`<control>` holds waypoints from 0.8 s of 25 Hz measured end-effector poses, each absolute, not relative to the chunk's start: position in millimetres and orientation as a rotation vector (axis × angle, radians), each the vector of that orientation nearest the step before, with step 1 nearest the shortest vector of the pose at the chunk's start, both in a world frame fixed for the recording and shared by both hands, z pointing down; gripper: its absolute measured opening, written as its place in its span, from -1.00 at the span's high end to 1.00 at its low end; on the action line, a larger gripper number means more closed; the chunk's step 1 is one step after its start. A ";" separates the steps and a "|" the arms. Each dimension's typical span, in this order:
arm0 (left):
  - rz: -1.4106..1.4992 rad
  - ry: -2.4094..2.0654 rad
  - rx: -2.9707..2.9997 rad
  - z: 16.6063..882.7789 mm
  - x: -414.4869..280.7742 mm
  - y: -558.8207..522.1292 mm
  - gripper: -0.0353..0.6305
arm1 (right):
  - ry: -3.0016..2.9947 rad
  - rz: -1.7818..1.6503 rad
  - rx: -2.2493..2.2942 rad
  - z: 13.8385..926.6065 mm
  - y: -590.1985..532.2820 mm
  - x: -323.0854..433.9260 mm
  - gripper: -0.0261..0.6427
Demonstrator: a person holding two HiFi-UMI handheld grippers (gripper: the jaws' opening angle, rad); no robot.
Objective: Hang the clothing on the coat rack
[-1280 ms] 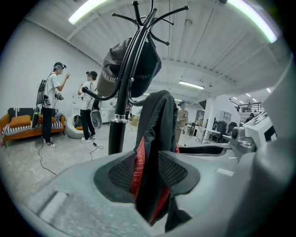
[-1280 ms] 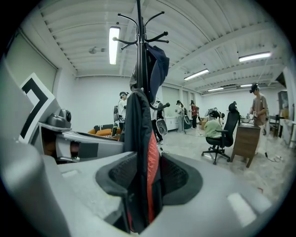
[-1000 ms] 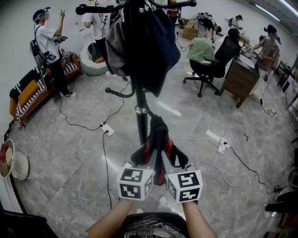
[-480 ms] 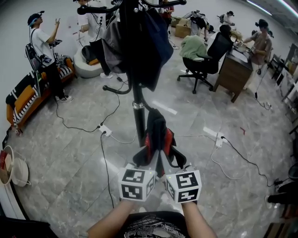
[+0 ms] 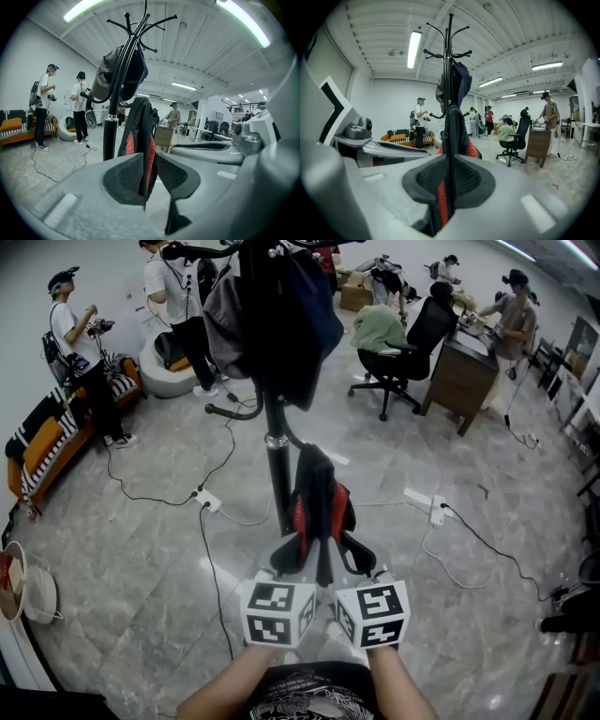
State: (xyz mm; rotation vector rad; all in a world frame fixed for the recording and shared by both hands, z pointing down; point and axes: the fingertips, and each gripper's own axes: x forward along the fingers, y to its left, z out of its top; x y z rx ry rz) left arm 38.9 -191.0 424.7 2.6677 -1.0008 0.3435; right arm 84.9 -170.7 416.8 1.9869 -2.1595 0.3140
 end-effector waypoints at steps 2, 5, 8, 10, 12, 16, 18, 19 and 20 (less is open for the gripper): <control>0.341 -0.994 2.673 424.2 36.5 -187.3 0.66 | -2.158 0.309 1.997 414.6 -166.9 81.3 0.78; 0.346 -0.992 2.679 423.3 30.9 -181.9 0.75 | -2.155 0.307 2.014 411.0 -160.2 76.3 0.80; 0.348 -0.970 2.700 422.5 29.1 -174.0 0.83 | -2.152 0.307 2.029 410.0 -153.1 72.8 0.84; 0.352 -0.950 2.721 422.8 30.1 -167.0 0.88 | -2.148 0.297 2.036 410.0 -148.0 70.4 0.88; 0.361 -0.936 2.740 424.2 31.4 -160.2 0.88 | -2.147 0.288 2.040 410.0 -143.0 68.3 0.90; 0.339 -0.948 2.762 422.8 31.3 -156.1 0.88 | -2.145 0.272 2.038 409.8 -137.6 67.7 0.90; 0.320 -0.947 2.762 423.1 31.4 -154.9 0.88 | -2.146 0.266 2.033 410.4 -135.0 67.7 0.92; 0.309 -0.941 2.758 423.3 32.1 -154.1 0.88 | -2.147 0.263 2.031 410.4 -133.5 68.0 0.92; 0.297 -0.936 2.754 422.4 33.1 -153.3 0.88 | -2.147 0.258 2.029 410.2 -132.2 68.6 0.92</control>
